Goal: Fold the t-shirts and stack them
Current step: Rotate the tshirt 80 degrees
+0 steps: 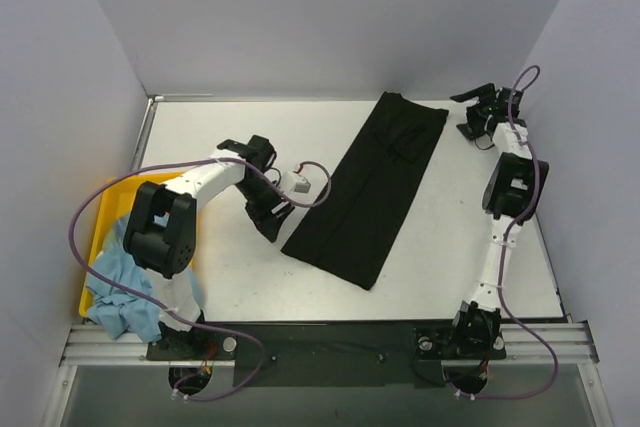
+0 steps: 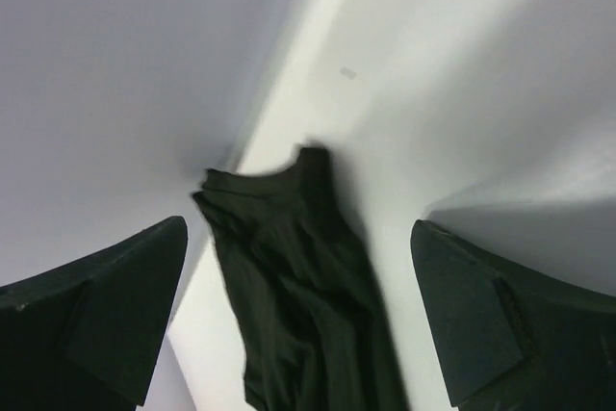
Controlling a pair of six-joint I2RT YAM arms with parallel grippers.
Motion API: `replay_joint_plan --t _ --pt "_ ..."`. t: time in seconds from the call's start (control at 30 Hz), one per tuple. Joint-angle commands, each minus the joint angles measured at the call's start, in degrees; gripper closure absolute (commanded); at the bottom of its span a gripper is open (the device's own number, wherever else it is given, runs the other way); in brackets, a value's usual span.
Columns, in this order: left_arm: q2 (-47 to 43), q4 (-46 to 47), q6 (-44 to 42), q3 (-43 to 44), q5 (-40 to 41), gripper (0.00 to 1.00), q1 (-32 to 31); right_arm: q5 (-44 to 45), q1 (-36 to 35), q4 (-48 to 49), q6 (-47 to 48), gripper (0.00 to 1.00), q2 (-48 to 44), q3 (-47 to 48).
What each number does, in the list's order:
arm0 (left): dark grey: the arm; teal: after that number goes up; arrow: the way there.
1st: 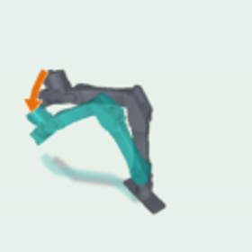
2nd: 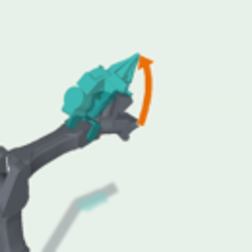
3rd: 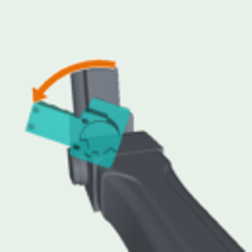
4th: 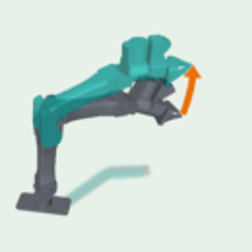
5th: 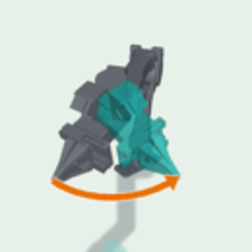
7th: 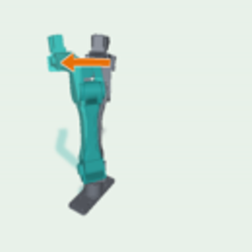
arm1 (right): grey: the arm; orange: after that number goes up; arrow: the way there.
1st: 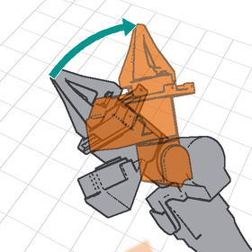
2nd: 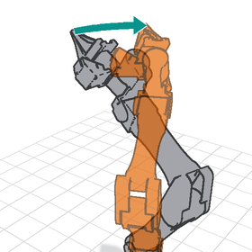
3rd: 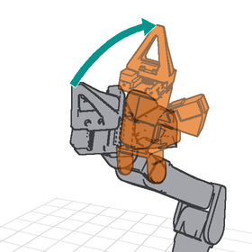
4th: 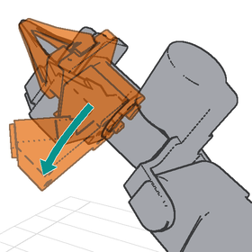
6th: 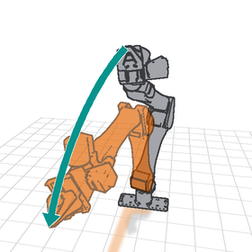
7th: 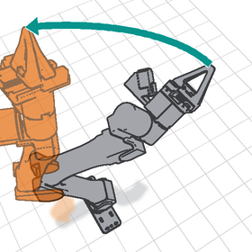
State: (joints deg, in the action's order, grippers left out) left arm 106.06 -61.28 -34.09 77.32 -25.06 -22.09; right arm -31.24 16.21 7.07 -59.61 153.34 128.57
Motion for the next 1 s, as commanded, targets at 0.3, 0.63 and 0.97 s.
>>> replay_joint_plan --t 0.3,0.63,0.97 --pt "-20.89 17.12 -16.12 -19.2 -8.5 0.3 -6.56 21.4 -9.86 -28.95 24.97 0.03 -57.14 -57.53" --pt "-32.05 27.87 -14.17 -33.28 -9.4 0.35 -10.16 15.18 -37.44 -29.67 11.57 0.26 -78.18 -87.25" --pt "-37.59 31.92 -9.6 -38.29 -9.13 0.36 -12.81 10.59 -48.28 -22.37 5.04 0.58 -69.5 -92.1"
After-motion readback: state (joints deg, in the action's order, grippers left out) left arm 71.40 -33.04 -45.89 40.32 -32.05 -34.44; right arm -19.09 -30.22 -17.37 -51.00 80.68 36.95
